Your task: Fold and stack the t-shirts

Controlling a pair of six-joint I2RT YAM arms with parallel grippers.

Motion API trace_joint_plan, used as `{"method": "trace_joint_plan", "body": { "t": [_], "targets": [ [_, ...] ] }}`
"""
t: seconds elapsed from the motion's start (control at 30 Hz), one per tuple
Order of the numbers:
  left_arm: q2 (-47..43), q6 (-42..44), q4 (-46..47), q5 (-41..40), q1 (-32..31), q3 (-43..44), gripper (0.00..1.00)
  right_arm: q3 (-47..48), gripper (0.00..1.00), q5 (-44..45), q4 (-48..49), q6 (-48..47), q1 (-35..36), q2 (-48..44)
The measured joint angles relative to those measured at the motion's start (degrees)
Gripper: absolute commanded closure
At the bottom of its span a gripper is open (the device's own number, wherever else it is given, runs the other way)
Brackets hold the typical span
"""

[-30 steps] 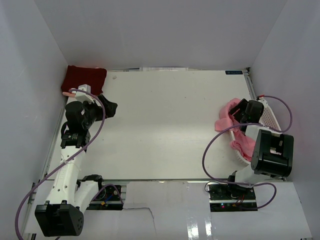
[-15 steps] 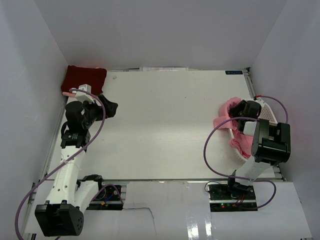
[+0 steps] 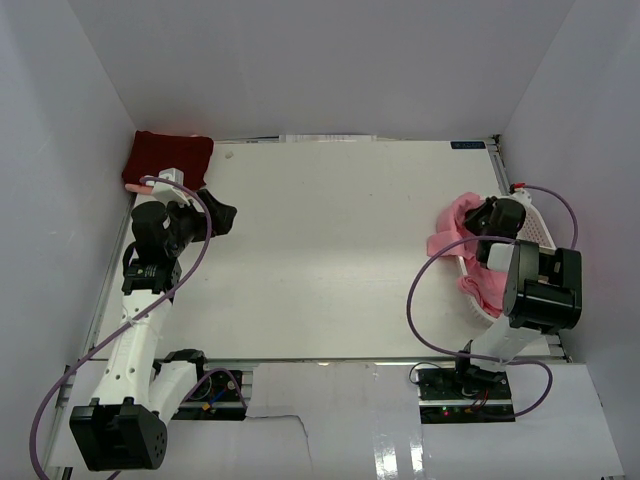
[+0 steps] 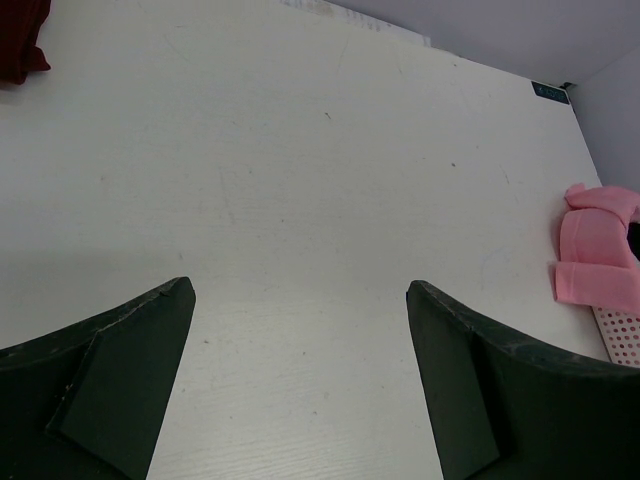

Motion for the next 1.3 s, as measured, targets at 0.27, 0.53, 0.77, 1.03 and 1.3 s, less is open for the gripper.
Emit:
{"method": "trace_joint_plan", "body": {
  "t": [0.27,0.53,0.77,1.03,1.3],
  "targets": [
    [0.0,0.0,0.0,0.3,0.0,0.0,0.02,0.0,0.92,-1.2,-4.1,-1.4,-0.1,-15.8],
    [0.0,0.0,0.0,0.5,0.0,0.0,0.02,2.8,0.92,-6.0,-12.6,-1.5,-0.1,-24.2],
    [-0.1,0.0,0.0,0.5,0.0,0.0,0.02,22.7,0.92,-20.2,-28.5,-2.2,-0.1,-20.7],
    [-0.1,0.0,0.0,0.6,0.0,0.0,0.02,54.4,0.92,-36.8,-43.2,-2.9,6.4,-13.1],
    [-0.2,0.0,0.0,0.6,0.0,0.0,0.02,80.3,0.28,-40.2,-63.3,-10.6,27.8,-4.5]
  ]
}}
